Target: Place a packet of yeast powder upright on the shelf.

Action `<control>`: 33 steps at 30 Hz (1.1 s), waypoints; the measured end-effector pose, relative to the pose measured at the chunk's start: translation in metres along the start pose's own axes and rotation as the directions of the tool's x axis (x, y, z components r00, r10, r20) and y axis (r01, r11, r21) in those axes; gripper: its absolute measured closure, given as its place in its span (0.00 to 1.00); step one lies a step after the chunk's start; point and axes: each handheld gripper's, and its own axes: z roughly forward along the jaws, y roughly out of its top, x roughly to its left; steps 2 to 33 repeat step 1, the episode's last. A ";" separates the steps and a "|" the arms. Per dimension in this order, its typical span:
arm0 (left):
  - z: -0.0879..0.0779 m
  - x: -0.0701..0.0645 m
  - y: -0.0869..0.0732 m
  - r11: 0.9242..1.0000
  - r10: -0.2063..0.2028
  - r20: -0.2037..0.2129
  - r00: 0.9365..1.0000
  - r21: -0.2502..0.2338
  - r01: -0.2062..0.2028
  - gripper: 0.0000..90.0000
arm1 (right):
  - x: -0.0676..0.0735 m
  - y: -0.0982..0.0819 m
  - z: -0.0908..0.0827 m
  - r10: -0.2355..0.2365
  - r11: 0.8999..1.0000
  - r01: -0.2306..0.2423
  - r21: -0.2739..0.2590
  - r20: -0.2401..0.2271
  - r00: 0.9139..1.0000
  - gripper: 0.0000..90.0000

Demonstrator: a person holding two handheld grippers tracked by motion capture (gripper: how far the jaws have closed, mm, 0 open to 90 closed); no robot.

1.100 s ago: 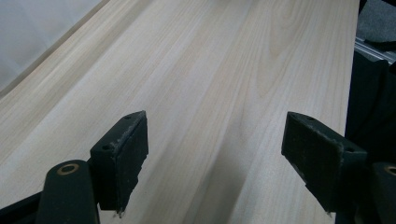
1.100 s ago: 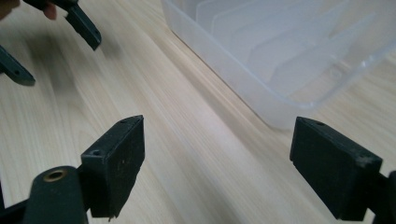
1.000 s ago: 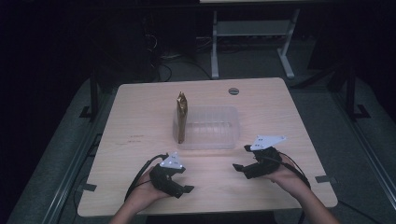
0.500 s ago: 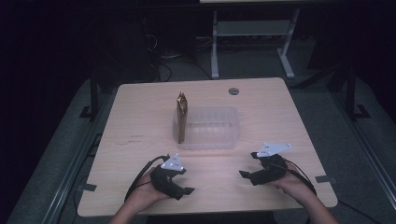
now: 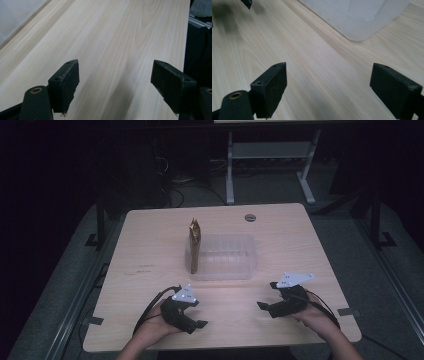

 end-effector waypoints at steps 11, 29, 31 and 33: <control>0.000 0.000 0.000 1.000 0.000 0.001 1.000 0.000 0.000 0.25 | -0.001 0.000 0.000 -0.009 1.000 0.009 -0.001 0.000 1.000 0.15; 0.000 0.000 0.000 1.000 0.000 0.001 1.000 0.000 0.000 0.25 | -0.001 0.000 0.000 -0.009 1.000 0.009 -0.001 0.000 1.000 0.15; 0.000 0.000 0.000 1.000 0.000 0.001 1.000 0.000 0.000 0.25 | -0.001 0.000 0.000 -0.009 1.000 0.009 -0.001 0.000 1.000 0.15; 0.000 0.000 0.000 1.000 0.000 0.001 1.000 0.000 0.000 0.25 | -0.001 0.000 0.000 -0.009 1.000 0.009 -0.001 0.000 1.000 0.15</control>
